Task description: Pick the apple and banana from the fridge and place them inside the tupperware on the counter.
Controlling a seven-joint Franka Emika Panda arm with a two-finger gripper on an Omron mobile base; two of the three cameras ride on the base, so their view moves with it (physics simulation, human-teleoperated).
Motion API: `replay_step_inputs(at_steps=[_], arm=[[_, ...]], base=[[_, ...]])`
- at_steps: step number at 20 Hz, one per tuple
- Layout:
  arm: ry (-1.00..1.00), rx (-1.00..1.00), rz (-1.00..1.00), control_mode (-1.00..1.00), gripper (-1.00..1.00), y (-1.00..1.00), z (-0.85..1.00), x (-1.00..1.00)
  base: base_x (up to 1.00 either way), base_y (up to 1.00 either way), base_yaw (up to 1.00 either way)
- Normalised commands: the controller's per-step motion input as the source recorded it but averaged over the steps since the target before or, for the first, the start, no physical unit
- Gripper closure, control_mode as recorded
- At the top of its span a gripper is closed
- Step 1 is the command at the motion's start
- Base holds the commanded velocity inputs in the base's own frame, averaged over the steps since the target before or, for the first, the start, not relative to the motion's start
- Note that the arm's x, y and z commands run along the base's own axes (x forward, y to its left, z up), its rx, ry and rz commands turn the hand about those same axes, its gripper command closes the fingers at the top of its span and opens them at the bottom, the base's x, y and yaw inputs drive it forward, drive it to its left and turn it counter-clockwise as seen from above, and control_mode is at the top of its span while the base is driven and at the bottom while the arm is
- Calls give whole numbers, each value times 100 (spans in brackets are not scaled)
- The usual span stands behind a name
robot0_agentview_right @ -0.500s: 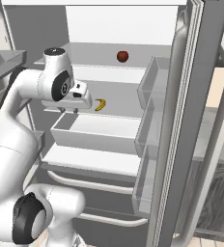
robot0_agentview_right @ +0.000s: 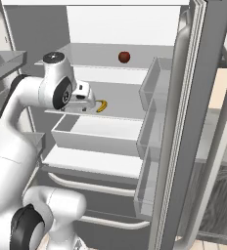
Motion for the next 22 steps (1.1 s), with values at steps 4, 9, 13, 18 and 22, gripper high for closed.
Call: replay_step_inputs(at_steps=[4,9,13,18,22], arm=[[-14,0,20,-100,-100,-8,-16,50],[8,0,0,-100,-100,-2,-16,44],[29,0,0,-100,-100,0,-15,36],[-5,0,0,-100,-100,0,-22,45],[-22,0,0,-100,-100,-1,-27,37]], base=[[0,0,0],[0,0,0],[0,0,0],[0,0,0],[0,0,0]])
